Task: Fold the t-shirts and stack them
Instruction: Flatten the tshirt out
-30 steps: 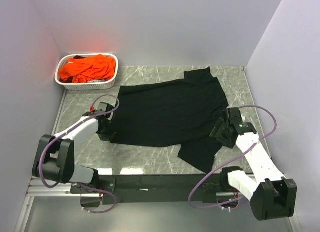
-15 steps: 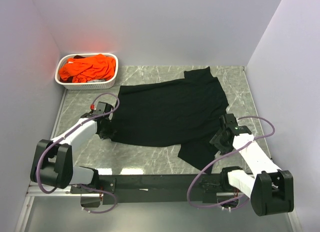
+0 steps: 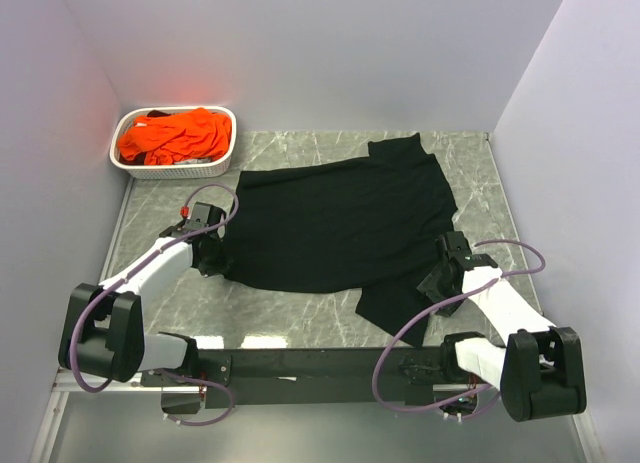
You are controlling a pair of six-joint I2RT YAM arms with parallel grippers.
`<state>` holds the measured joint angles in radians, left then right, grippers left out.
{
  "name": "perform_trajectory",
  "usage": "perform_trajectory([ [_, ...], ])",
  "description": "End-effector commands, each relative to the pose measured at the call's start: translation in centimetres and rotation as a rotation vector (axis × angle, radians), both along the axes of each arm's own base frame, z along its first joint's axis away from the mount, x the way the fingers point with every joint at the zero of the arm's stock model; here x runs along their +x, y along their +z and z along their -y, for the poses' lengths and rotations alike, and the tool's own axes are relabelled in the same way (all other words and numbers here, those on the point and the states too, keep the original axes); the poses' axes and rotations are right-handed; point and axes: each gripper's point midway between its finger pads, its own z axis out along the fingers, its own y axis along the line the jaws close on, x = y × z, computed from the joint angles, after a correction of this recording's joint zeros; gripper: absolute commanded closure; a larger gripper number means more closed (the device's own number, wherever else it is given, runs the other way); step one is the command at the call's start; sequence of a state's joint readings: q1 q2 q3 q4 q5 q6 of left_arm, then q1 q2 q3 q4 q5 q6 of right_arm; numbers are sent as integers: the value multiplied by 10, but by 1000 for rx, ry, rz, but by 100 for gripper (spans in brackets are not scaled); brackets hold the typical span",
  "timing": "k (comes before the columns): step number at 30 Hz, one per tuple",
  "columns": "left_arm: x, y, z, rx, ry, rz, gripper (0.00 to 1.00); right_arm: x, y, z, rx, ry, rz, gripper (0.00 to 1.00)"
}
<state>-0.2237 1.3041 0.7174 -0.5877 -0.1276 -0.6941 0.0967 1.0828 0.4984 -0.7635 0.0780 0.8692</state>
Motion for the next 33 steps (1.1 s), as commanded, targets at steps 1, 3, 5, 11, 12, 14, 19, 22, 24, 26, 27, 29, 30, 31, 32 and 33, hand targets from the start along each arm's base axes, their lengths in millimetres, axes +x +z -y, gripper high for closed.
perform_trajectory([
  [1,5,6,2,-12,-16,37,99,-5,-7,-9,45,-15,-11,41],
  [3,5,7,2,-13,-13,39,99,-6,-5,-12,50,-8,-15,41],
  [5,5,7,2,-13,-13,40,99,-6,-4,-15,58,-10,-18,41],
  [11,6,9,2,-15,-13,49,99,-4,6,-20,40,-11,3,41],
  [12,6,9,2,-15,-13,49,99,-3,9,-20,37,-12,17,41],
  [14,6,10,3,-16,-15,51,99,-5,14,-18,29,-8,14,41],
  [19,6,11,3,-20,-14,56,99,-10,19,-24,43,5,20,40],
  [22,7,12,3,-21,-16,59,99,-13,22,-28,60,15,31,40],
  [24,6,11,4,-21,-18,57,99,-16,24,-28,57,18,34,39],
  [26,7,12,3,-20,-16,61,99,-17,26,-26,47,22,34,39],
  [27,6,12,3,-19,-15,61,99,-17,27,-26,50,26,39,38],
  [29,7,13,3,-19,-13,64,99,-21,24,-28,55,34,22,39],
  [30,7,13,3,-19,-12,63,99,-23,22,-28,59,36,15,39],
  [31,6,13,2,-19,-12,63,99,-25,20,-30,62,42,11,39],
  [32,6,13,2,-19,-12,63,99,-26,18,-30,66,42,7,39],
  [33,7,13,3,-20,-12,66,99,-27,17,-33,73,50,7,39],
])
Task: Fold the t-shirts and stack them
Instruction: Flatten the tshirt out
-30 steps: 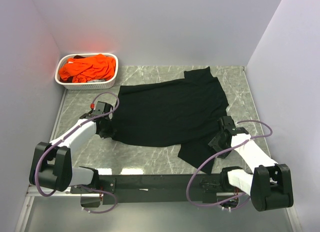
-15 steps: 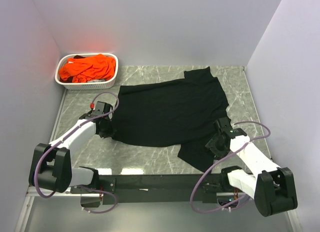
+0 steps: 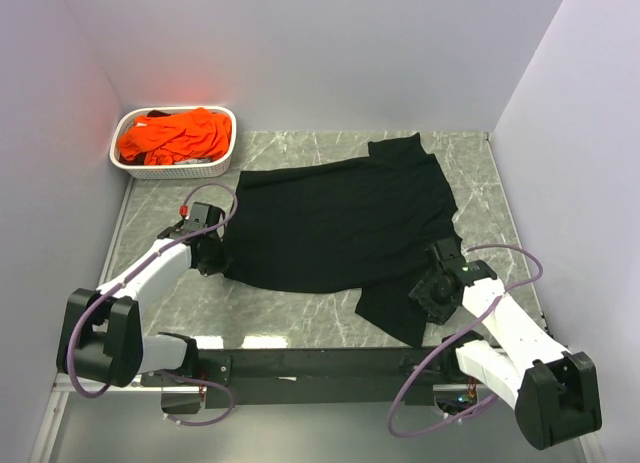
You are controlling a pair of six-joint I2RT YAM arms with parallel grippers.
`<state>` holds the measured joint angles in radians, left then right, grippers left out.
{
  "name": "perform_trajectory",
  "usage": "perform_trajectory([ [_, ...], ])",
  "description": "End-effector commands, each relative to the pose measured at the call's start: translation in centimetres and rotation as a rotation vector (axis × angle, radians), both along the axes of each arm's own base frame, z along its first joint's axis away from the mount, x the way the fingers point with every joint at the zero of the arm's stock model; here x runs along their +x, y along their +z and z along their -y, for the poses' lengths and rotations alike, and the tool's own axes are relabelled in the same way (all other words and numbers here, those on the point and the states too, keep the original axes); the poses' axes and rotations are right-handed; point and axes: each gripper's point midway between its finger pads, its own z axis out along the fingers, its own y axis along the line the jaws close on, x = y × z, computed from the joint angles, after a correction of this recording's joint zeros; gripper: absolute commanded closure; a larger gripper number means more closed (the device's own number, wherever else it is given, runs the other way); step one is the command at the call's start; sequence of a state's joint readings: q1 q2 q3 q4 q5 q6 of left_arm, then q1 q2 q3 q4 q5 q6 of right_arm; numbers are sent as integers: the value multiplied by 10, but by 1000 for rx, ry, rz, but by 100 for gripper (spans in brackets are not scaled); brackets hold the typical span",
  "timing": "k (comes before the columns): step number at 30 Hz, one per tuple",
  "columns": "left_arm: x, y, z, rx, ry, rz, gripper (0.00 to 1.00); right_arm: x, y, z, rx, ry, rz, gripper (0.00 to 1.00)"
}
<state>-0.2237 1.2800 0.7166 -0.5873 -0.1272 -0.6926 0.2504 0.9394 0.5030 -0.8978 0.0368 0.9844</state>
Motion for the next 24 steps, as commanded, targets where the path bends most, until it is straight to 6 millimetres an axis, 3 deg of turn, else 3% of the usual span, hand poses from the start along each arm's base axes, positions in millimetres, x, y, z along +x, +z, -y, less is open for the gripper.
perform_trajectory([
  [1,5,7,2,-14,-10,42,99,-4,-2,-4,10,1,-8,39],
  [11,4,7,0,-7,-3,41,99,-14,-20,-2,-3,16,-38,40],
  [24,4,7,-2,4,8,37,99,-7,-17,2,-20,-7,16,57],
])
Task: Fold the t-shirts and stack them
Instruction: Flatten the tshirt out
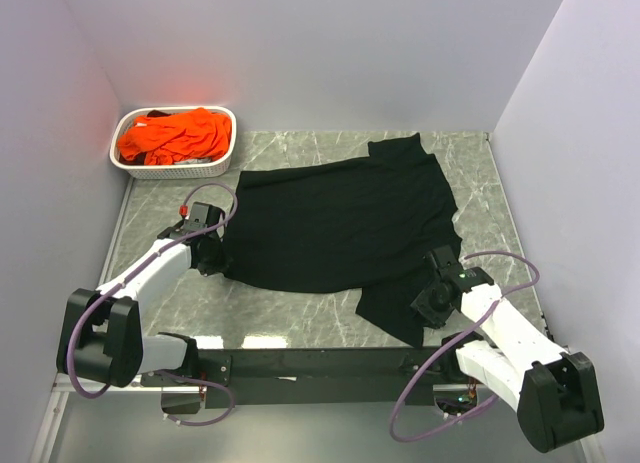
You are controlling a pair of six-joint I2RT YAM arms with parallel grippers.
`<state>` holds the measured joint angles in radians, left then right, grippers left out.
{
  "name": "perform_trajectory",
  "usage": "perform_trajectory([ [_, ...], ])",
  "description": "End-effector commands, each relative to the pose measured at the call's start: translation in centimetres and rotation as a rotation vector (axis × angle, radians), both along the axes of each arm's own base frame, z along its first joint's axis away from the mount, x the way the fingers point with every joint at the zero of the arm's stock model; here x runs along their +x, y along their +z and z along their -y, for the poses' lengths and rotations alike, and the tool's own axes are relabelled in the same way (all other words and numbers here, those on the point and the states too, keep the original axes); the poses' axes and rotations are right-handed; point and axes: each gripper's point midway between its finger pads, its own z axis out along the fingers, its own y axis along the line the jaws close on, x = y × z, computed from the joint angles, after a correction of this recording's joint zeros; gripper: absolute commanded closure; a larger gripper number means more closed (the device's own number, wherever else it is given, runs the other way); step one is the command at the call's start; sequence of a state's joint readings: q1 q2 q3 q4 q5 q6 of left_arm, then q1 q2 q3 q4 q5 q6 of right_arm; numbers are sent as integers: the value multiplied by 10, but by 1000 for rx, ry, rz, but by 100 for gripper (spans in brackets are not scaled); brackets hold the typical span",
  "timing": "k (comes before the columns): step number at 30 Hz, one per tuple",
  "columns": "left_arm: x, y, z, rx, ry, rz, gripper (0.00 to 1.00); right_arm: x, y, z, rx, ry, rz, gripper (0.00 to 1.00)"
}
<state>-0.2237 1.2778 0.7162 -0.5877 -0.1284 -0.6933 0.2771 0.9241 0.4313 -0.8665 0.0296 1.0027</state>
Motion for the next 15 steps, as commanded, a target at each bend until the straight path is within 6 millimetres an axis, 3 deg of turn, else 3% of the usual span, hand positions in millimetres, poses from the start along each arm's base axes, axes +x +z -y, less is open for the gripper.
perform_trajectory([
  [1,4,6,-2,5,7,35,99,8,1,3,-22,-12,48,58],
  [7,4,7,-4,14,15,37,99,11,2,2,-16,1,55,70],
  [13,6,9,-4,17,14,48,99,17,8,2,-24,24,75,89],
  [15,6,7,-5,18,16,37,99,19,9,2,-29,27,83,100],
])
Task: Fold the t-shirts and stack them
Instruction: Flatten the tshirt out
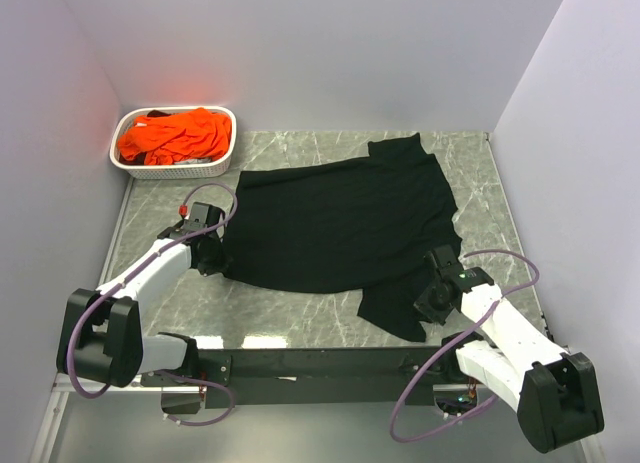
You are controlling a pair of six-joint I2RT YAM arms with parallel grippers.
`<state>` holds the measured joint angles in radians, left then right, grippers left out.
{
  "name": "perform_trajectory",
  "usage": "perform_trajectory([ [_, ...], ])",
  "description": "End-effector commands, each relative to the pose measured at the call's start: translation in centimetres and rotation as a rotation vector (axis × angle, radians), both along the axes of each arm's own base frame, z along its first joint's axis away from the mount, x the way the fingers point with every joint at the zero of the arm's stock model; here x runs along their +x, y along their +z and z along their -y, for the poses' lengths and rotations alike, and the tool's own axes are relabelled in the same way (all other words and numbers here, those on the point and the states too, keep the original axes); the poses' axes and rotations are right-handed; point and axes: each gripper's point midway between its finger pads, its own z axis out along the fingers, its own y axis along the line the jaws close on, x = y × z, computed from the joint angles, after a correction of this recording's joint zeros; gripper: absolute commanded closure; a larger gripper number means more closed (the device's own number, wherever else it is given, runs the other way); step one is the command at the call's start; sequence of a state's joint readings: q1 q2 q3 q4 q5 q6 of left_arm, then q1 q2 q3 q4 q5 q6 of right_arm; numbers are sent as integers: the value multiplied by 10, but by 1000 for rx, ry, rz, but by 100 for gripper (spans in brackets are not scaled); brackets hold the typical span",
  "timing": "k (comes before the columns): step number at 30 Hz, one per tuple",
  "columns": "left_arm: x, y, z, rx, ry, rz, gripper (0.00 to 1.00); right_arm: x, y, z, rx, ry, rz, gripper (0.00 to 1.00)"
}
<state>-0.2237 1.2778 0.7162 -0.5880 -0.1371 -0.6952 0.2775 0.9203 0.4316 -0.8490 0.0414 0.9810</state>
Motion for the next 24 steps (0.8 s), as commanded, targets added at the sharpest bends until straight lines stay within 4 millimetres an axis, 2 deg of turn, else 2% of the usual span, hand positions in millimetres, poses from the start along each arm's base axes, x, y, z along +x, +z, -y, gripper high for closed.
perform_trajectory([
  [1,8,9,-2,4,8,36,99,18,11,1,-22,13,72,100],
  [3,11,9,-1,-3,8,26,99,27,16,6,-56,23,95,100],
  [5,23,18,1,-12,10,41,99,44,31,8,-88,33,131,100],
  [6,28,22,0,-12,11,45,99,53,38,16,-135,43,153,100],
  [7,42,33,0,-17,19,64,99,72,59,17,-148,40,206,100],
  [9,57,47,0,-21,16,88,100,93,78,25,-200,57,240,100],
  [10,66,55,0,-23,14,103,99,117,108,32,-224,28,316,100],
  [12,94,86,0,-25,5,160,99,139,133,42,-257,29,363,100],
  [13,116,118,3,-37,-1,234,99,160,168,52,-270,-14,445,100],
  [15,132,142,0,-37,-3,270,99,180,200,64,-289,-36,507,100],
  [16,149,179,1,-49,-5,357,99,194,240,69,-289,-62,600,100],
  [17,155,194,-3,-50,1,381,99,202,257,78,-294,-87,631,100],
  [18,160,212,-1,-64,-3,421,99,206,275,83,-308,-86,667,100],
  [19,169,250,-1,-75,-2,510,99,211,318,87,-318,-105,764,100],
  [21,171,290,-1,-84,-8,606,99,212,356,94,-347,-99,839,100],
  [22,170,320,-1,-88,-13,679,99,209,390,94,-354,-99,922,100],
  [24,155,362,-5,-76,-27,792,99,193,427,107,-404,-110,1007,100],
])
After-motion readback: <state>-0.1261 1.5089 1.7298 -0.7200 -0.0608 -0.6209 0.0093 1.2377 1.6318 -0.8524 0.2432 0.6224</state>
